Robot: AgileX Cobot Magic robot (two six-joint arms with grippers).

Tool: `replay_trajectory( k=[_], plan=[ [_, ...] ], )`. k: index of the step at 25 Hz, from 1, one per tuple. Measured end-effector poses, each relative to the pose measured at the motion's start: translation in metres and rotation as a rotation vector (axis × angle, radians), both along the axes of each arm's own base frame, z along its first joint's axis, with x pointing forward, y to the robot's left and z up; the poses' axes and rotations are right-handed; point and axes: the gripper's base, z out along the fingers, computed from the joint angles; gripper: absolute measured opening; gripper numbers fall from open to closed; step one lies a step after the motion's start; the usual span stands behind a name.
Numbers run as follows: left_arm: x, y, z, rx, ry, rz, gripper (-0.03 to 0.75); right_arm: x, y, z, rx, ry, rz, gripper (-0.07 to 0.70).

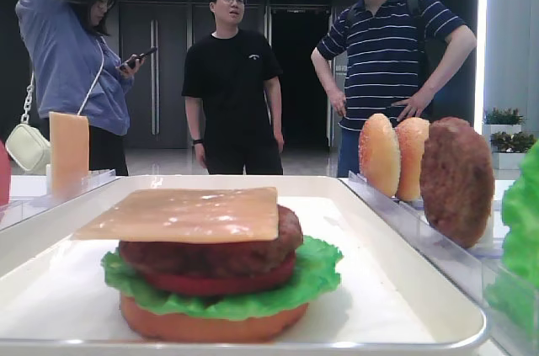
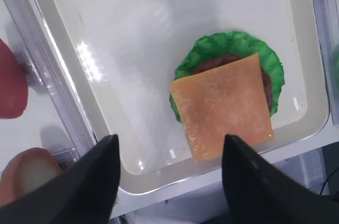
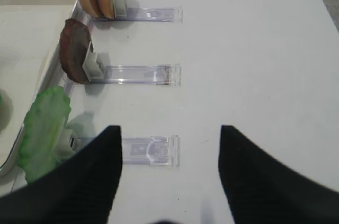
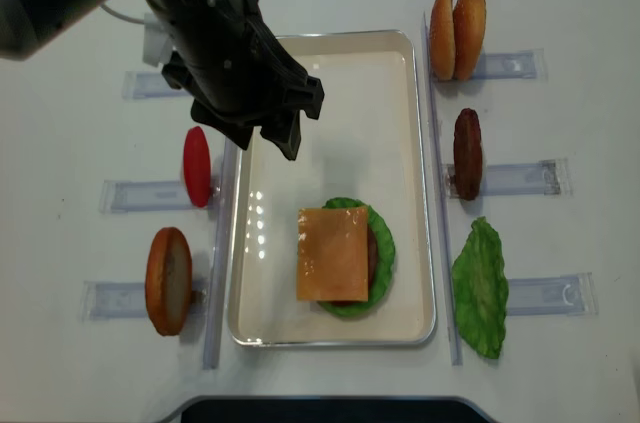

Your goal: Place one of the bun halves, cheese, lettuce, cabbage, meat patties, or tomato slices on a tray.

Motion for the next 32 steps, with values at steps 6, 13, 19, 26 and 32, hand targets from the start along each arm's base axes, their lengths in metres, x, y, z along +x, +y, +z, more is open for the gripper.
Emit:
replay_trajectory(
  k=[6,13,19,26,32],
  plan=[
    [0.004,0.005,0.000,0.000,0.002,0.027,0.465,0.000,0.000,0.000,0.000,0.000,0.000,0.417],
    [0.009,0.012,0.000,0.020,-0.014,0.051,0.465,0.000,0.000,0.000,0.000,0.000,0.000,0.417],
    [0.022,0.031,0.000,0.023,-0.016,0.117,0.465,0.000,0.000,0.000,0.000,0.000,0.000,0.417],
    [0.034,0.051,0.000,0.028,-0.018,0.166,0.465,0.000,0.000,0.000,0.000,0.000,0.000,0.417],
    [0.042,0.066,0.000,0.035,-0.020,0.199,0.465,0.000,0.000,0.000,0.000,0.000,0.000,0.417]
  ],
)
